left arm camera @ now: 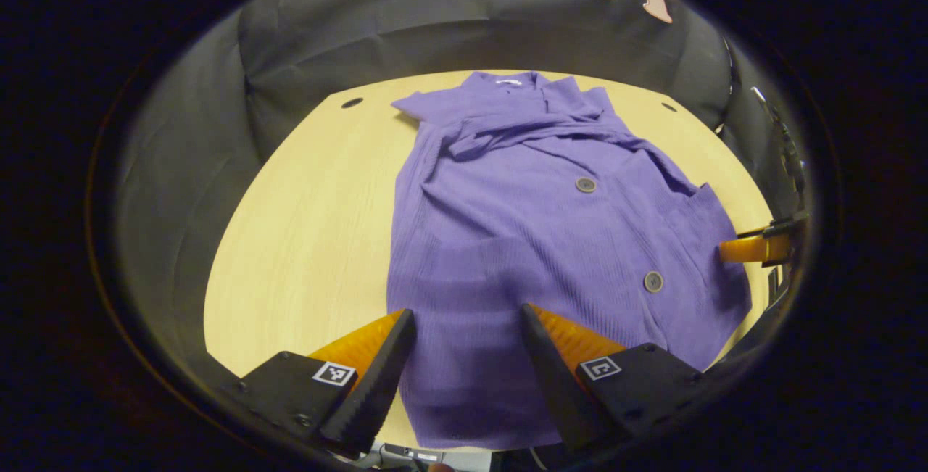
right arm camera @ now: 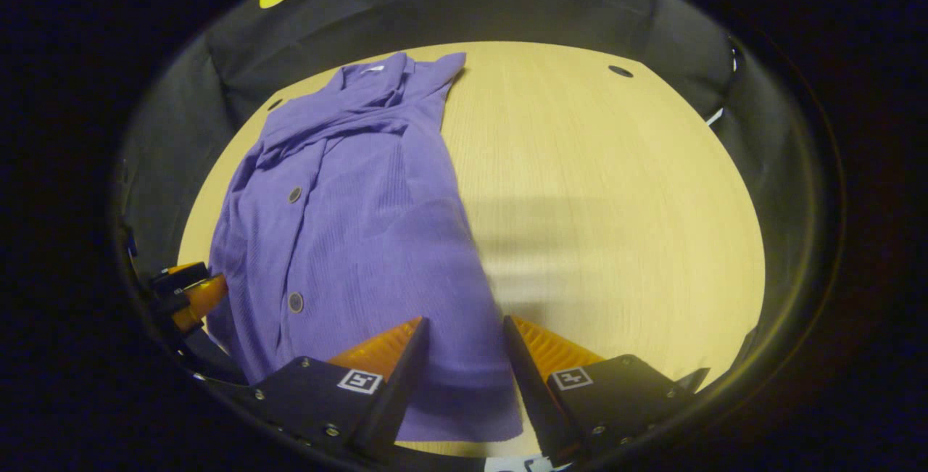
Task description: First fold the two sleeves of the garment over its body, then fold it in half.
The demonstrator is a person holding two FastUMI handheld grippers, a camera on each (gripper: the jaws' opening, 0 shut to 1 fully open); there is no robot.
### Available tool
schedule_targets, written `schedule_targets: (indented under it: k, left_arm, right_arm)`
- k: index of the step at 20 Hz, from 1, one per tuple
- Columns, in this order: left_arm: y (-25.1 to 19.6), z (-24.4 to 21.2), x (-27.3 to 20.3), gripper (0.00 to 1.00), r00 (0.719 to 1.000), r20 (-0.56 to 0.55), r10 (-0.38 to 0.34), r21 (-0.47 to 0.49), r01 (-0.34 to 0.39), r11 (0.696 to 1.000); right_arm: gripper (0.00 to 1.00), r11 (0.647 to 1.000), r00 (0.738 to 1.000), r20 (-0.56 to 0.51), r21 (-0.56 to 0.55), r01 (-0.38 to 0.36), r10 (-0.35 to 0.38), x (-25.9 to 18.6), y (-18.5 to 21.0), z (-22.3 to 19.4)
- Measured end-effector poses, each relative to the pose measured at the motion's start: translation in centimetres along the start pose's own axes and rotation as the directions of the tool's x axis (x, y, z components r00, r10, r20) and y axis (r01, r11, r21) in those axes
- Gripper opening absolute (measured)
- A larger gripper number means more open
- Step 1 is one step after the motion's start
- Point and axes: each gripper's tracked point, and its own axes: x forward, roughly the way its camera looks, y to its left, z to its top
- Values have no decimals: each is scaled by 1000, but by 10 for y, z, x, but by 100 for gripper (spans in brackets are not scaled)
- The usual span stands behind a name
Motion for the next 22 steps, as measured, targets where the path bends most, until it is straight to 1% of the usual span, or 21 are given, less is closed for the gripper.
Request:
schedule_targets:
  k: [1, 2, 3, 6, 8, 10, 11, 12, 13, 14, 15, 16, 18, 19, 20, 21, 22]
  left_arm:
    - [1, -6, 0, 100, 1000, -11, 5, 6, -5, 1000]
    - [2, -14, 0, 100, 1000, -22, 8, 15, -8, 1000]
    - [2, -20, 1, 100, 999, -37, 11, 27, -10, 1000]
    - [-3, -17, 4, 96, 1000, 2, -4, 20, 4, 1000]
    - [-5, -16, 5, 95, 1000, 17, -14, -3, 14, 1000]
    - [-7, -18, 6, 95, 1000, 14, -17, -1, 17, 1000]
    - [-9, -17, 5, 91, 1000, 14, -17, 11, 17, 1000]
    - [-11, -18, 5, 89, 1000, 11, -19, 21, 19, 1000]
    - [-11, -18, 7, 90, 1000, 11, -18, 21, 18, 1000]
    - [-11, -17, 7, 90, 1000, 15, -25, 5, 24, 1000]
    - [-11, -18, 6, 82, 1000, 13, -27, -5, 28, 1000]
    - [-11, -19, 6, 82, 1000, 10, -26, -5, 26, 1000]
    - [-13, -18, 4, 81, 999, 13, -36, -11, 36, 999]
    - [-13, -19, 5, 76, 999, 14, -36, -12, 37, 999]
    - [-15, -19, 6, 75, 999, 12, -43, -18, 43, 999]
    - [-16, -19, 6, 70, 999, 9, -40, -16, 40, 999]
    - [-16, -20, 8, 65, 999, 2, -51, -14, 51, 999]
  right_arm:
    - [74, 1000, 1000, -7, -18, 6, -7, 0, 1, -4]
    - [89, 999, 1000, -3, -38, 15, -16, 0, 1, -5]
    - [90, 998, 1000, -3, -57, 23, -23, 1, 2, -6]
    - [92, 994, 999, -7, -101, 46, -47, 2, 2, -14]
    - [94, 994, 999, 3, -98, 48, -48, 2, 1, -14]
    - [94, 995, 999, 3, -88, 47, -47, 2, 2, -15]
    - [94, 995, 999, 1, -89, 48, -48, 2, 2, -15]
    - [94, 995, 999, -1, -89, 48, -49, 3, 2, -15]
    - [94, 995, 999, 1, -91, 49, -49, 2, 3, -16]
    - [89, 995, 999, 6, -91, 50, -49, 3, 2, -16]
    - [89, 995, 999, 12, -90, 52, -51, 3, 3, -16]
    - [92, 994, 998, 21, -92, 54, -52, 3, 3, -17]
    - [92, 995, 998, 32, -86, 51, -48, 4, 5, -17]
    - [83, 995, 998, 38, -92, 50, -47, 5, 6, -17]
    - [78, 995, 998, 33, -90, 49, -46, 4, 7, -18]
    - [78, 995, 998, 28, -86, 51, -49, 4, 6, -18]
    - [60, 999, 999, 51, -37, 2, 0, 5, 18, -16]
